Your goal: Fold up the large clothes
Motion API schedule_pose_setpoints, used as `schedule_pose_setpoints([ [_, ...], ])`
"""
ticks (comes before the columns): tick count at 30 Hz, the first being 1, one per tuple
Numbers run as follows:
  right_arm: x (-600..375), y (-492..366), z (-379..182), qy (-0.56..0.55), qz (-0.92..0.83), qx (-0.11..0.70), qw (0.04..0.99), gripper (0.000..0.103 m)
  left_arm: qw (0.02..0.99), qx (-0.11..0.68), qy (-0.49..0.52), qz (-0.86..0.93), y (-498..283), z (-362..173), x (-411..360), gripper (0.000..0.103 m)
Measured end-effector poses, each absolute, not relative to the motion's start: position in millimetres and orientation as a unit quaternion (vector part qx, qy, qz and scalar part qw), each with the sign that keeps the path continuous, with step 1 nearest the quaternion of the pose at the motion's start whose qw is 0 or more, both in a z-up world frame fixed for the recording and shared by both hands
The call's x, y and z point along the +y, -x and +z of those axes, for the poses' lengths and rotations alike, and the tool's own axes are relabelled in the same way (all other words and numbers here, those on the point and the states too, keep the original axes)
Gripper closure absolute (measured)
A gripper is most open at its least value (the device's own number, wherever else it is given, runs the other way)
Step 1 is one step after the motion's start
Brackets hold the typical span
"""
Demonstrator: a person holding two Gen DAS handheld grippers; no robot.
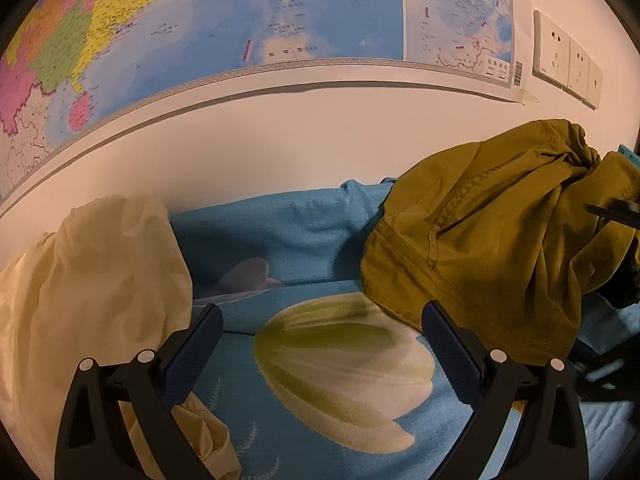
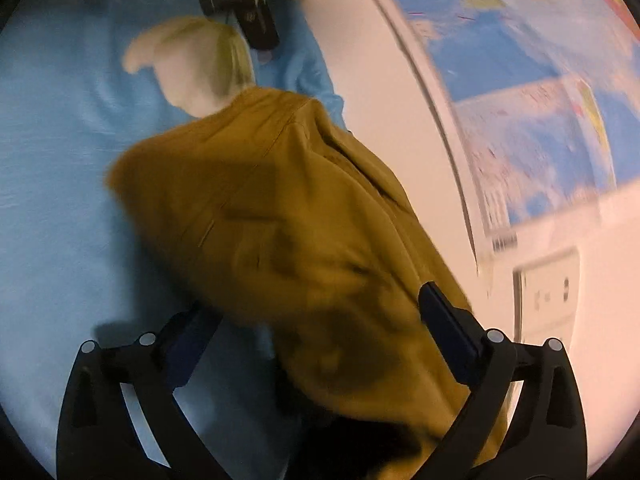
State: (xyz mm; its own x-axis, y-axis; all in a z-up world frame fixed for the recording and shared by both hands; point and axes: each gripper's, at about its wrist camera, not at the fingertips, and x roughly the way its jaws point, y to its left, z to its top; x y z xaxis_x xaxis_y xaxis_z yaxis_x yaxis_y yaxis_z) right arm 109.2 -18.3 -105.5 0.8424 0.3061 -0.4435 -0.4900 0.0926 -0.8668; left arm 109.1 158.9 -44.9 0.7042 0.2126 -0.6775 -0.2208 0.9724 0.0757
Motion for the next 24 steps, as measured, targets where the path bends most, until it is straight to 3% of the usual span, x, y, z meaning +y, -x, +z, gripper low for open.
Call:
schedule_pose_setpoints([
  [2,-9.4,-124.6,-101.5,0.605,0.284,0.098,0.738,0.059,0.923,0.364,0.005,0.123,-108.1,-43.9,161.0,0.007],
  [3,-10.6,-136.4,-82.6,0.554,0.305,0.151,0.76,0.086,0.924,0.362,0.007,0.125,-107.5,-43.5,162.6,0.007],
  [6,-36.6,-146.6,-14.7,0.432,0.323,0.157,0.828,0.094,0.928,0.351,0.013,0.125,-105.0,-38.8,170.0,0.007],
  [11,-138.8,-156.0,125.4,0.167,0.318,0.12,0.926,0.095,0.95,0.304,0.011,0.07,-99.5,-18.6,163.1,0.007],
  [16,-199.1,-156.7,178.4,0.09,0.299,0.098,0.945,0.095,0.968,0.239,-0.054,-0.06,-106.5,1.7,105.7,0.007],
  [21,-230.6,-152.9,186.6,0.054,0.294,0.098,0.949,0.095,0.97,0.187,-0.096,-0.12,-148.7,14.7,46.0,0.007],
  [23,-235.7,-153.3,187.9,0.041,0.293,0.101,0.95,0.095,0.97,0.17,-0.081,-0.156,-169.2,20.0,33.4,0.015],
  [24,-239.8,-153.7,187.5,0.038,0.287,0.1,0.952,0.095,0.971,0.16,-0.074,-0.163,-177.7,21.2,32.0,0.035],
])
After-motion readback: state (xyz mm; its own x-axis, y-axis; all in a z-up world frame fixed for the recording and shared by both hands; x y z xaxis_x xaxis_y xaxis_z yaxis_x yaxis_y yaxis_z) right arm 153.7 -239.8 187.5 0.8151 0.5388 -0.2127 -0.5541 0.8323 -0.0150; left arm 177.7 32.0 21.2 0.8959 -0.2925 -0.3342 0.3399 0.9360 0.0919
